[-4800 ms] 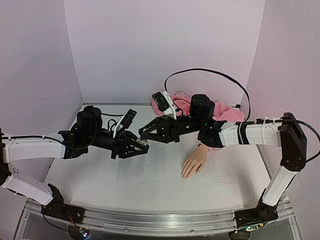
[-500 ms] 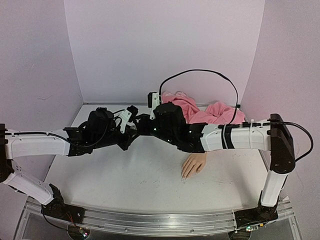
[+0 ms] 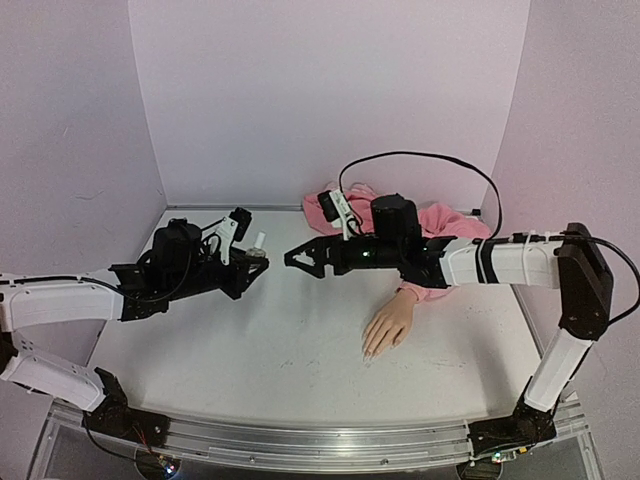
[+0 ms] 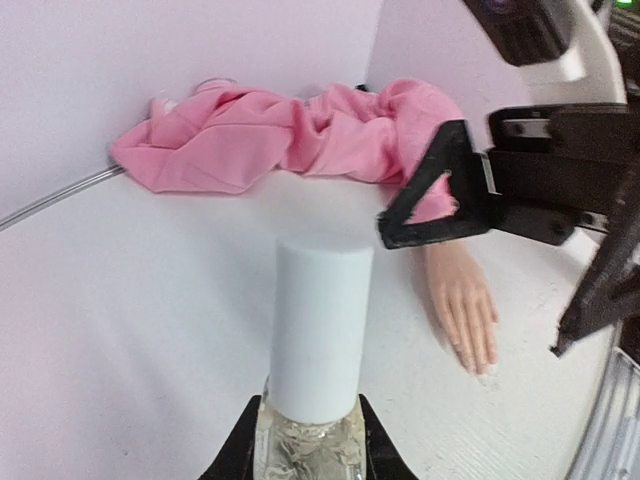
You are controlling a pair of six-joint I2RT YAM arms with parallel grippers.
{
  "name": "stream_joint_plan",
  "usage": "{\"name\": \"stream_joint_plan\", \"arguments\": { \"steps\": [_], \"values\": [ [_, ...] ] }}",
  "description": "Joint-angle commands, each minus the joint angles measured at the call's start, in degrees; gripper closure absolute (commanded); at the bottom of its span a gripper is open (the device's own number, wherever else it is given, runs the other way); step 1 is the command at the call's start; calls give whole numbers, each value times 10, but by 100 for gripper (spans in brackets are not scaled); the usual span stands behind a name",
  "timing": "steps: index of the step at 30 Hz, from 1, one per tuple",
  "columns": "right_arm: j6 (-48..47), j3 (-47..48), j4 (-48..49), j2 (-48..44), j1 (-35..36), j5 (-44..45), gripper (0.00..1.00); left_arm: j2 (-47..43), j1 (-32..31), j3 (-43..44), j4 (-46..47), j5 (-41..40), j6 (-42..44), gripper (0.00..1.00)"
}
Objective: Paint the nails
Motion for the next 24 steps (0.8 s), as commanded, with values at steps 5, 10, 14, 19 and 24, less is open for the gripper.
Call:
{"name": "stream_joint_plan", "arguments": {
  "steps": [5,10,14,19,24],
  "values": [
    [29,-12,196,-23,-20,-271,6,1,13,40,53,383,-9,100],
    [48,-21,266,-30,-19,-291,25,28,12,60,67,459,-35,100],
    [66,-18,296,-20,-14,-307,40,37,12,67,77,472,-41,100],
    [92,-22,334,-14,-12,-304,59,46,12,71,85,483,-46,100],
    [103,-19,351,-1,-8,-309,72,46,12,69,88,487,-50,100]
  ]
}}
